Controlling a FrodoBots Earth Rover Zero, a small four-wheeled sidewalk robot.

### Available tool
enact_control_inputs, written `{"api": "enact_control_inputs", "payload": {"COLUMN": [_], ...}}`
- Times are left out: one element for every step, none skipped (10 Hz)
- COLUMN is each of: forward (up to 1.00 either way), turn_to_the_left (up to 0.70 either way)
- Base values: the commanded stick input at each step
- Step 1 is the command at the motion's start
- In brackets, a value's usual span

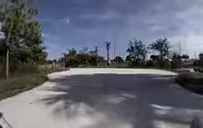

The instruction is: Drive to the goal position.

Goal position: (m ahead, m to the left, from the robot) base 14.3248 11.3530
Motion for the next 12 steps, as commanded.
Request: {"api": "enact_control_inputs", "payload": {"forward": [0.85, 0.85, 0.85, 0.85, 0.85, 0.85, 0.85, 0.85, 0.85, 0.85, 0.85, 0.85], "turn_to_the_left": [0.00, 0.00, 0.00, 0.00, 0.00, 0.00, 0.00, 0.00, 0.00, 0.00, 0.00, 0.00]}}
